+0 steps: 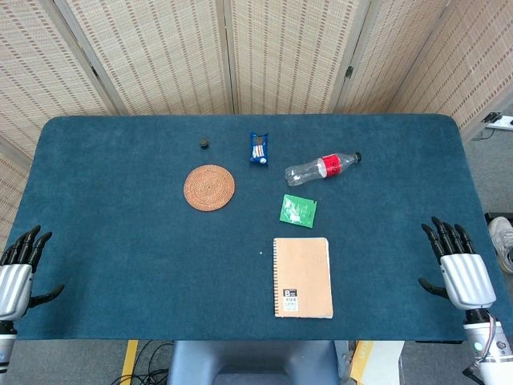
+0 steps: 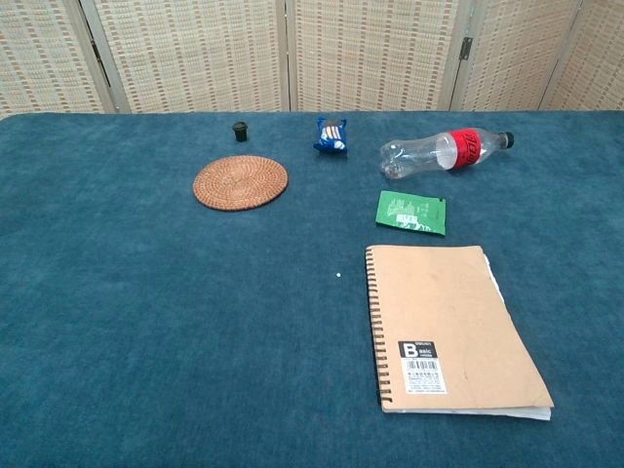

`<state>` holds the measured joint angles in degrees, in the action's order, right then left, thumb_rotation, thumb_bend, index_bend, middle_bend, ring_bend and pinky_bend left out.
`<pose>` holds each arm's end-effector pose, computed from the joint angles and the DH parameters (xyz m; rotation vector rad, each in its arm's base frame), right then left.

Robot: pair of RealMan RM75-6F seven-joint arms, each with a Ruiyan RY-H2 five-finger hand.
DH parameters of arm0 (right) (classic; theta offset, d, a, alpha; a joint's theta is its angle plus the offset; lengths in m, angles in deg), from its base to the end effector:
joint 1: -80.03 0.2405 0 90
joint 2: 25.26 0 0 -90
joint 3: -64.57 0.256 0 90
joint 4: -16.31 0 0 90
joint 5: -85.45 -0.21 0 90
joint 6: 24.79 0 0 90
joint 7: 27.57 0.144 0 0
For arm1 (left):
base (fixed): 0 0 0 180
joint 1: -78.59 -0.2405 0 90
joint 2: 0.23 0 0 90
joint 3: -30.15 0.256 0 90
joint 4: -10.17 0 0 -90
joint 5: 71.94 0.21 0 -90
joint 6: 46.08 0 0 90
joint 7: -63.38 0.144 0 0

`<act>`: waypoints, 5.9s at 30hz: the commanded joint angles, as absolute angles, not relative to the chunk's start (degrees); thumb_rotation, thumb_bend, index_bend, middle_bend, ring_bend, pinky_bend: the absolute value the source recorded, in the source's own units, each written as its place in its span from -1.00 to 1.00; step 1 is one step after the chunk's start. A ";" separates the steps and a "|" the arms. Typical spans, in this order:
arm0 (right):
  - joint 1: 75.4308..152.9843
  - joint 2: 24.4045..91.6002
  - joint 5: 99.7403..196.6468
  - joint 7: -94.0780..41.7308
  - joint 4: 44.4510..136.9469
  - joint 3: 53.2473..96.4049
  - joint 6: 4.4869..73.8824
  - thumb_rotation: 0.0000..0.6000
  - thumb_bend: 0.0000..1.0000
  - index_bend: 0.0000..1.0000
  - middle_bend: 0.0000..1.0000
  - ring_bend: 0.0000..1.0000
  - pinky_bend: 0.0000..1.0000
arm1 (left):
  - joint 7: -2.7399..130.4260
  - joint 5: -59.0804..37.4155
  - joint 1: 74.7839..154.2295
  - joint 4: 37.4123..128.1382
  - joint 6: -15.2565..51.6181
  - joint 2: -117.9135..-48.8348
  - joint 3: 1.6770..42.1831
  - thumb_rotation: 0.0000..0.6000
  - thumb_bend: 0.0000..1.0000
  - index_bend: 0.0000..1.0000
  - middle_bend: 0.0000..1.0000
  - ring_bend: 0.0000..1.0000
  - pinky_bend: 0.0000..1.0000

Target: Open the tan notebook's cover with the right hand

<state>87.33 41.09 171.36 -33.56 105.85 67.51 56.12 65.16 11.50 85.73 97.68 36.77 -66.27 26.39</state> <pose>-0.3136 -0.1950 0.1418 1.4824 -0.8397 0.8090 -0.3240 0.1983 0.1566 -1.3975 -0.8524 -0.8421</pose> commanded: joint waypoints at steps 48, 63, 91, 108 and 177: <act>102.43 66.01 174.83 -24.12 83.14 66.68 40.10 1.00 -0.42 -1.00 -1.00 -1.00 -1.00 | 53.82 5.47 86.63 94.34 34.65 -63.66 22.43 1.00 -0.66 -0.80 -0.96 -0.91 -0.66; 104.11 68.58 174.47 -20.50 80.19 66.71 40.29 1.00 -0.46 -1.00 -1.00 -1.00 -1.00 | 52.66 5.66 86.86 93.58 34.36 -63.80 22.21 1.00 -0.66 -0.80 -0.96 -0.91 -0.66; 104.81 69.17 174.15 -19.13 79.36 65.51 40.63 1.00 -0.45 -1.00 -1.00 -1.00 -1.00 | 53.18 5.57 86.74 93.84 34.57 -63.88 22.11 1.00 -0.66 -0.80 -0.96 -0.91 -0.66; 105.64 71.13 173.99 -16.93 77.67 65.83 40.75 1.00 -0.44 -1.00 -1.00 -1.00 -1.00 | 52.90 5.61 86.74 93.71 34.58 -63.83 22.06 1.00 -0.66 -0.80 -0.96 -0.91 -0.66; 118.59 60.90 165.66 -42.10 105.06 75.51 38.12 1.00 -0.44 -1.00 -1.00 -1.00 -1.00 | 47.34 3.71 83.73 95.17 35.32 -60.86 19.60 1.00 -0.66 -0.78 -0.96 -0.91 -0.66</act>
<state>125.22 72.95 167.04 -31.94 91.46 77.21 31.94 45.05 2.43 82.76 94.53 36.54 -60.37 18.46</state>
